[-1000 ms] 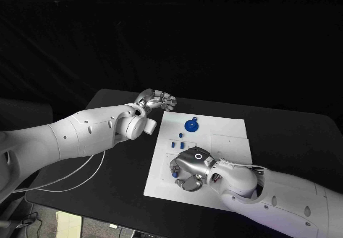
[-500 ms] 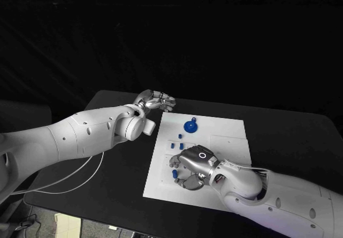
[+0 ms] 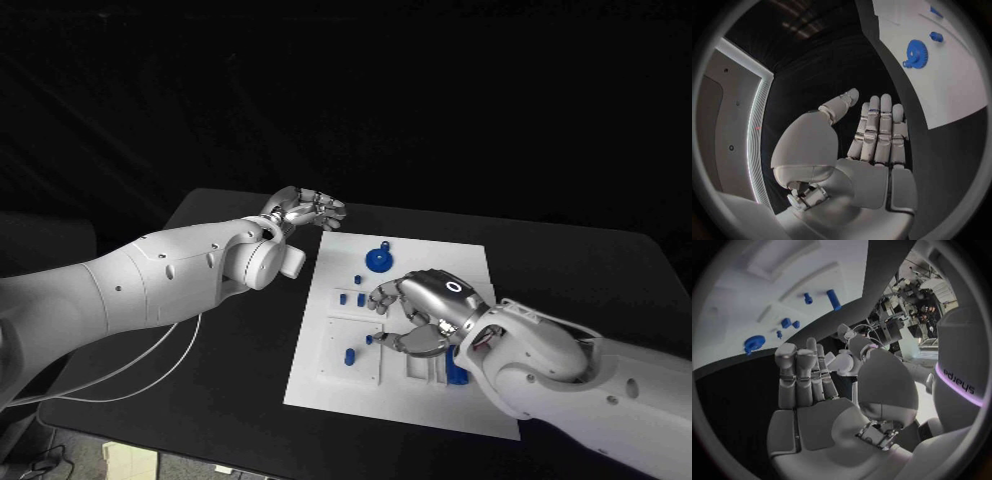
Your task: Assemble the parts on the task board
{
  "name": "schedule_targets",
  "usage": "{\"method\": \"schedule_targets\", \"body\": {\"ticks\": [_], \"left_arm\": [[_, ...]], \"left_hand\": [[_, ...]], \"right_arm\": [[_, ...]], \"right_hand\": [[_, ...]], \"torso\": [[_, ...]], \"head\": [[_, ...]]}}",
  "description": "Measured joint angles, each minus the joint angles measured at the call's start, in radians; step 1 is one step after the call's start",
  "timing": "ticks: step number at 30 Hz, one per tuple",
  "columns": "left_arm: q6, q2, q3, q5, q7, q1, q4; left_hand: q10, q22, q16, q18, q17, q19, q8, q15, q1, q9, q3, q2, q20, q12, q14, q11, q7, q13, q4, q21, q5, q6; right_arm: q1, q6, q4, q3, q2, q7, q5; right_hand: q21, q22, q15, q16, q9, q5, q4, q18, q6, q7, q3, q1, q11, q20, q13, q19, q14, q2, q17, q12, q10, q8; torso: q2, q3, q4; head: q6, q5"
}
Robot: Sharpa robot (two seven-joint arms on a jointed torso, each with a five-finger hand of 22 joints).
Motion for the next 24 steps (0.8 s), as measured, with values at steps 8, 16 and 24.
{"method": "schedule_targets", "body": {"ticks": [8, 16, 24], "left_arm": [[0.001, -0.006, -0.001, 0.000, 0.000, 0.000, 0.000], [0.004, -0.010, -0.002, 0.002, 0.000, -0.002, 0.001], [0.022, -0.027, -0.004, 0.024, 0.006, -0.015, 0.011]], "left_hand": [[0.000, 0.000, 0.000, 0.000, 0.001, 0.000, 0.000, 0.000, 0.000, 0.000, 0.000, 0.000, 0.000, 0.000, 0.000, 0.000, 0.000, 0.000, 0.000, 0.000, 0.000, 0.000], [0.000, 0.000, -0.001, 0.000, 0.002, 0.000, 0.000, 0.000, 0.000, 0.000, 0.000, 0.000, 0.000, 0.000, 0.000, 0.000, 0.000, 0.000, 0.000, 0.000, 0.000, 0.000], [0.000, 0.006, -0.019, 0.000, 0.020, -0.004, 0.000, 0.000, -0.035, -0.002, -0.039, 0.005, 0.004, 0.000, 0.000, 0.000, 0.001, -0.005, 0.019, -0.006, -0.003, -0.002]], "right_arm": [[0.083, 0.068, 0.029, 0.014, -0.133, 0.000, 0.280], [0.122, 0.245, -0.037, 0.014, -0.204, -0.115, 0.484], [0.121, 0.432, -0.030, -0.004, -0.250, -0.266, 0.589]], "right_hand": [[0.000, 0.000, -0.027, 0.009, 0.001, 0.049, 0.013, 0.000, 0.015, -0.007, -0.041, -0.029, -0.021, -0.001, 0.053, 0.008, 0.012, 0.016, 0.000, 0.065, 0.049, 0.009], [0.000, 0.000, -0.059, 0.012, 0.016, -0.029, 0.084, 0.019, 0.017, -0.036, 0.007, -0.040, -0.069, -0.012, 0.247, 0.018, 0.012, 0.062, 0.003, 0.233, 0.197, 0.020], [0.003, 0.000, -0.079, 0.033, 0.066, -0.040, 0.146, 0.029, 0.017, -0.050, 0.077, -0.103, -0.082, -0.021, 0.677, 0.027, 0.014, 0.062, 0.018, 0.585, 0.036, 0.026]], "torso": [[-0.001, 0.0002, -0.0021], [-0.004, 0.0008, -0.0058], [-0.010, 0.0053, -0.0114]], "head": [[0.014, -0.027], [0.028, -0.068], [0.032, -0.087]]}}
